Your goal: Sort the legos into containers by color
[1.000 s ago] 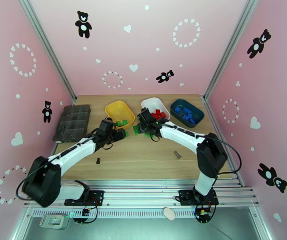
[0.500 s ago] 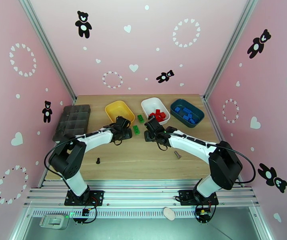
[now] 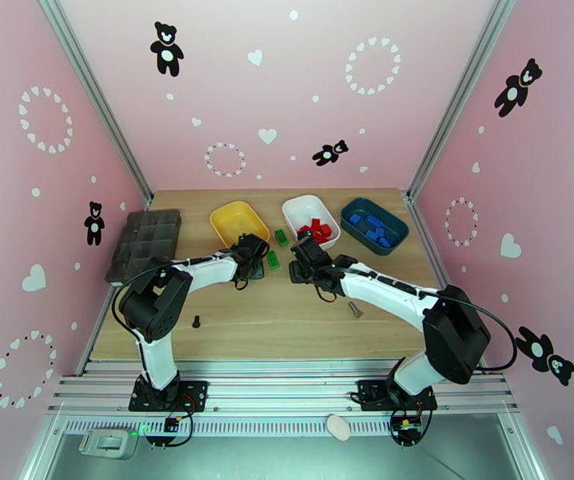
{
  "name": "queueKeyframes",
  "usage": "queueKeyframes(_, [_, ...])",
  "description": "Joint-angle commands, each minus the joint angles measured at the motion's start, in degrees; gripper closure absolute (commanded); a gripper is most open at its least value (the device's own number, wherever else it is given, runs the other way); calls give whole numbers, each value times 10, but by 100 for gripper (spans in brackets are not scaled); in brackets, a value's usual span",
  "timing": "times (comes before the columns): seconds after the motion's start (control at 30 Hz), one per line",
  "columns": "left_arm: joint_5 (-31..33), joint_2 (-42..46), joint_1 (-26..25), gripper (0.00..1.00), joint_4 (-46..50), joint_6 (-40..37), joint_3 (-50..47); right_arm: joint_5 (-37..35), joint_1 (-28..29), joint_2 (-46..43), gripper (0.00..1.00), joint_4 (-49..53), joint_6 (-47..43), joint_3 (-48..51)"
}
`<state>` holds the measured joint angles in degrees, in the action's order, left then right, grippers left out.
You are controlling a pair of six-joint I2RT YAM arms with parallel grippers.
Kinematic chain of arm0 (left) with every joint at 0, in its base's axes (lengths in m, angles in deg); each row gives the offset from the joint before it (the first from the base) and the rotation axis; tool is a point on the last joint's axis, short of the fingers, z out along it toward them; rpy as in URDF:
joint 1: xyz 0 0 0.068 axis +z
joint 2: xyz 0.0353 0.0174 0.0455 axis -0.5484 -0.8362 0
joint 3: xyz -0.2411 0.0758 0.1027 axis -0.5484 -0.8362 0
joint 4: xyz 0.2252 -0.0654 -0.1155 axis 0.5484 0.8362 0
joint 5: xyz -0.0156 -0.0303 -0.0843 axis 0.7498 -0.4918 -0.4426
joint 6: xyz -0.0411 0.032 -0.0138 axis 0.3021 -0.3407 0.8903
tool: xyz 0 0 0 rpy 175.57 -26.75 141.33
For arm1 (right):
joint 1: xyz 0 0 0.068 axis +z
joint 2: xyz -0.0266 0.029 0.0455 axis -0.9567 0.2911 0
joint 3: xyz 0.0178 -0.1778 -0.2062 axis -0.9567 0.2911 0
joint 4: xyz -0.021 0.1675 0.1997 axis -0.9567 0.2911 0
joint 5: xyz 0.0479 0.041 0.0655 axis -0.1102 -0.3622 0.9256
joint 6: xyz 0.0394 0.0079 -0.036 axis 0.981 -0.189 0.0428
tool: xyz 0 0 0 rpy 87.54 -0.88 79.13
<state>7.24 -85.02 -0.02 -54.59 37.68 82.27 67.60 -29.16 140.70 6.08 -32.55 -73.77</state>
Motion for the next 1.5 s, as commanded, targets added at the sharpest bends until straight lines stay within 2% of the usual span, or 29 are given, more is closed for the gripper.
queueKeyframes(0.0, [17,-9,-6,54,9,-7,18,-4,4,-16,40,-7,7,10])
queueKeyframes(0.23, [17,20,-14,64,17,-14,8,-3,4,-10,40,-9,9,11])
queueKeyframes(0.5, [10,102,-46,64,47,-18,-16,-3,4,-10,41,-8,9,11])
queueKeyframes(0.7, [19,172,-44,63,77,-24,-18,12,4,-8,41,-15,8,8])
queueKeyframes(0.97, [2,169,13,62,97,-66,46,32,6,23,41,-15,1,-33])
queueKeyframes(1.13, [-32,121,66,62,87,-78,92,17,16,53,42,9,-9,-84])
queueKeyframes(1.3, [-56,64,98,62,78,-85,141,18,18,85,42,22,-15,-124])
queueKeyframes(1.37, [-67,41,109,59,78,-85,157,20,18,100,42,24,-17,-138])
queueKeyframes(1.47, [-78,23,121,39,74,-81,171,25,19,128,41,30,-20,-162])
